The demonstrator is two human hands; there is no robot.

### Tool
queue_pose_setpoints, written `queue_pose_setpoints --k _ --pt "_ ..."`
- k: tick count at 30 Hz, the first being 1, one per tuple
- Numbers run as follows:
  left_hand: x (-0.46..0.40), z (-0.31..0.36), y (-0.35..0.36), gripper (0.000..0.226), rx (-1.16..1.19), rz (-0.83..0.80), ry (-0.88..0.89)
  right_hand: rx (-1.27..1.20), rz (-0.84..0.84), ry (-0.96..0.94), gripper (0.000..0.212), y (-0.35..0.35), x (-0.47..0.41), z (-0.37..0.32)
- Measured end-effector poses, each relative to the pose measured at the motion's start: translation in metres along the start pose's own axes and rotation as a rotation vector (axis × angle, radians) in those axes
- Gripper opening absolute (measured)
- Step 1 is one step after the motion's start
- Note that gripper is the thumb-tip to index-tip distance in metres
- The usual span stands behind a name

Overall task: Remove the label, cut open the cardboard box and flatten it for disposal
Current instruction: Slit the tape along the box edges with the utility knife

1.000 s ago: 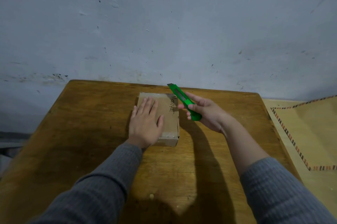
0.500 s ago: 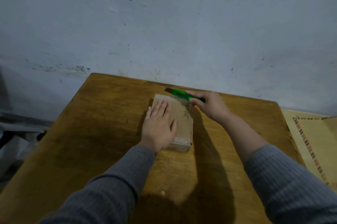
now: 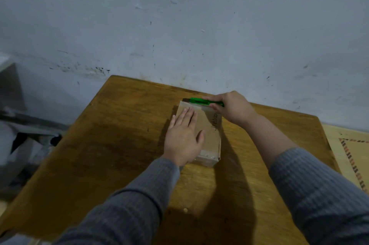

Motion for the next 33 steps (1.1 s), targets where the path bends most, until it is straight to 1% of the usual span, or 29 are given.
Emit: queue_pose_setpoints --k 4,9,14,25,33 --pt "0.001 0.0 0.0 0.067 0.01 -0.002 -0.007 0.125 -0.056 -0.033 0.035 0.0 -0.005 -0.003" --pt "0.0 -0.001 -0.001 0.067 0.032 0.007 -0.038 0.173 -0.104 -0.032 0.036 0.003 -0.006 0.005" --pt "0.001 0.0 -0.001 0.066 0.033 -0.006 -0.051 0.167 -0.096 -0.032 0.035 0.004 0.004 0.014" --pt "0.001 0.0 0.001 0.068 0.009 -0.041 -0.062 0.179 -0.107 0.054 0.034 -0.011 0.021 0.028" --pt "0.001 0.0 0.002 0.068 -0.004 -0.061 -0.061 0.218 -0.111 0.07 0.036 -0.012 0.027 0.031"
Point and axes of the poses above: each hand's wrist, its own x-axis away from the middle knuckle, its own y-axis out of the palm, z = x × y, the point moved 10 cm from there along -x, towards the middle knuckle, and after that the axes turned 10 degrees about -y, right-handed, at the moved point
